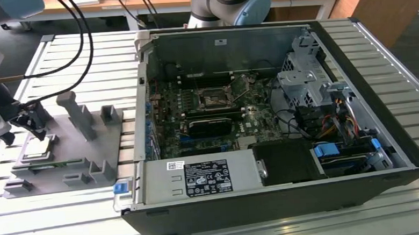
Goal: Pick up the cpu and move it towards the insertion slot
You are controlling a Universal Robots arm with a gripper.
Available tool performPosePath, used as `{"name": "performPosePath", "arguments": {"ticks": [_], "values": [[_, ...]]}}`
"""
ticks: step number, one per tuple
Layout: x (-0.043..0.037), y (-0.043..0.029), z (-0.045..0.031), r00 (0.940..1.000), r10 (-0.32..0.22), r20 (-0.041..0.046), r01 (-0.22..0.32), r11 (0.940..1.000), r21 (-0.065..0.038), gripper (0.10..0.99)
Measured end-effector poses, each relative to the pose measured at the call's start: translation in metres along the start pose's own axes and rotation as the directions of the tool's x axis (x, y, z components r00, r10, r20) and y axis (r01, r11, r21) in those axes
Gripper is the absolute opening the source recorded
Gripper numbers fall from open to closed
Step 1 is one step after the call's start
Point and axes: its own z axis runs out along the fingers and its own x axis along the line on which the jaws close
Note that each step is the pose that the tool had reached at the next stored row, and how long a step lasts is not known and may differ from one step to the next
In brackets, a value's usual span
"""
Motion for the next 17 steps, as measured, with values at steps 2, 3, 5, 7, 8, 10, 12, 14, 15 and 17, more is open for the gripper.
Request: {"name": "performPosePath", "arguments": {"ticks": [2, 3, 5, 7, 8, 10, 12, 14, 15, 17], "values": [[0.0000, -0.0001, 0.0018, 1.0000, 0.000, 0.0000, 0.000, 1.0000, 0.000, 0.659], [0.0000, -0.0002, 0.0032, 1.0000, 0.000, 0.0000, 0.000, 1.0000, 0.000, 0.659], [0.0000, -0.0004, 0.0062, 1.0000, 0.000, 0.0000, 0.000, 1.0000, 0.000, 0.659], [0.0000, -0.0007, 0.0093, 1.0000, 0.000, -0.0001, 0.000, 1.0000, 0.000, 0.659], [0.0000, -0.0008, 0.0109, 1.0000, 0.000, 0.0000, 0.000, 1.0000, 0.000, 0.659], [0.0000, -0.0011, 0.0142, 1.0000, 0.000, 0.0000, 0.000, 1.0000, 0.000, 0.659], [0.0000, -0.0012, 0.0173, 1.0000, 0.000, -0.0001, 0.000, 1.0000, 0.000, 0.659], [0.0000, -0.0013, 0.0207, 1.0000, 0.000, 0.0000, 0.000, 1.0000, 0.000, 0.659], [0.0000, -0.0014, 0.0226, 1.0000, 0.000, 0.0000, 0.000, 1.0000, 0.000, 0.659], [0.0000, -0.0015, 0.0259, 1.0000, 0.000, 0.0000, 0.000, 1.0000, 0.000, 0.659]]}}
